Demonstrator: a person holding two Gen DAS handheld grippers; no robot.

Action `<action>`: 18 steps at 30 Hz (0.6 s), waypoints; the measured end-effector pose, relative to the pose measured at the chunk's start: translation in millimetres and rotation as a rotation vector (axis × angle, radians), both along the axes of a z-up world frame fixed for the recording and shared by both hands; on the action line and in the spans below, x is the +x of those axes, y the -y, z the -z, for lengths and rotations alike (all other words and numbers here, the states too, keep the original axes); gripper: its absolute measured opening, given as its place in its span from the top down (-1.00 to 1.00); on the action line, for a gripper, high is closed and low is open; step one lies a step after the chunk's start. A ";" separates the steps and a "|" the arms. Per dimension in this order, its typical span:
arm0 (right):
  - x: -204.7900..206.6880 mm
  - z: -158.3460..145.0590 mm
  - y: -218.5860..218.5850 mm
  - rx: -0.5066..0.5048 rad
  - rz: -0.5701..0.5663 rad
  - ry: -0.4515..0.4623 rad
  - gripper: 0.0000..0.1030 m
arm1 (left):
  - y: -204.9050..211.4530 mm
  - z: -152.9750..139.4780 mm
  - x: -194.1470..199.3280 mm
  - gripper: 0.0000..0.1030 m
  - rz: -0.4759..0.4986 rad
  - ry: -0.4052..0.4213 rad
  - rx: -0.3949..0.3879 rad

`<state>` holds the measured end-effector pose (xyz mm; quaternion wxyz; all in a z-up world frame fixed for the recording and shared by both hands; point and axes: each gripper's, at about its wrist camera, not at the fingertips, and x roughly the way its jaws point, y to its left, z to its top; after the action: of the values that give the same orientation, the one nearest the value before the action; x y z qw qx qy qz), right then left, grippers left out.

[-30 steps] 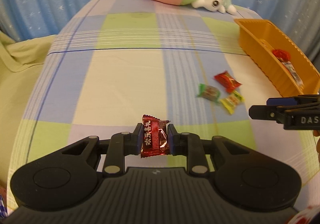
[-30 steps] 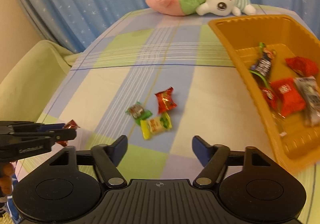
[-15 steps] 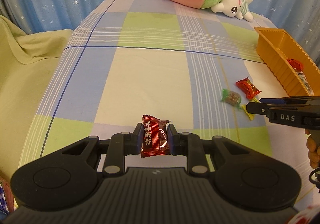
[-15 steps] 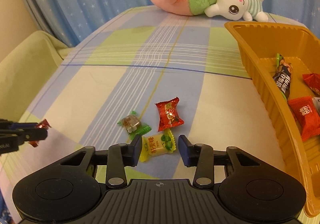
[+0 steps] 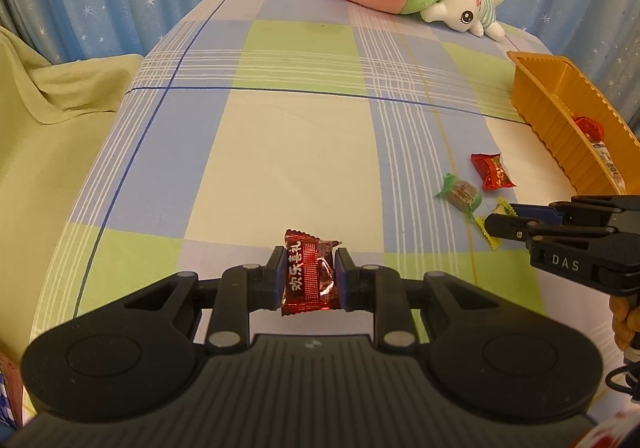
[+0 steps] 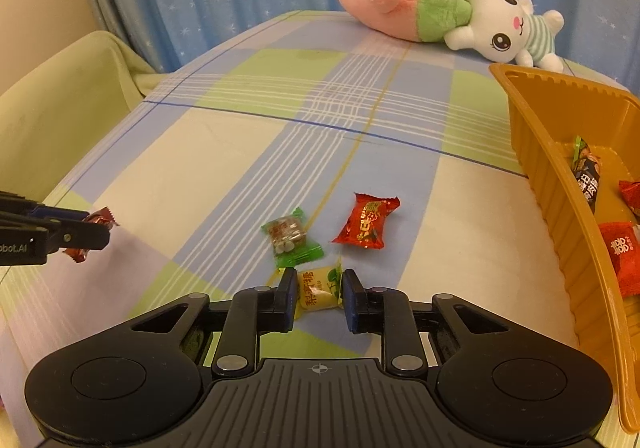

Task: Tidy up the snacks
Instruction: 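Move the open right gripper to the yellow candy while left gripper holds the dark red packet, then close the right gripper on the yellow candy and lift it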

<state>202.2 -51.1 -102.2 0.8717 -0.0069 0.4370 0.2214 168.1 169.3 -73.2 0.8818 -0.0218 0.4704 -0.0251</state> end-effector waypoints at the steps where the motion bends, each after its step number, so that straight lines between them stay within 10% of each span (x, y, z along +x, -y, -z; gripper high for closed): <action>1: -0.2 -0.2 0.7 0.004 -0.001 -0.006 0.54 | 0.8 -0.1 -0.4 0.56 0.002 0.000 -0.001; 18: -23.4 -20.7 23.1 0.041 0.023 -0.009 0.55 | 29.7 -10.4 -13.6 0.56 0.060 0.018 -0.008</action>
<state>178.8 -74.3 -81.5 0.8723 0.0168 0.4363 0.2203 154.5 139.5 -62.9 0.8849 -0.0111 0.4626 -0.0537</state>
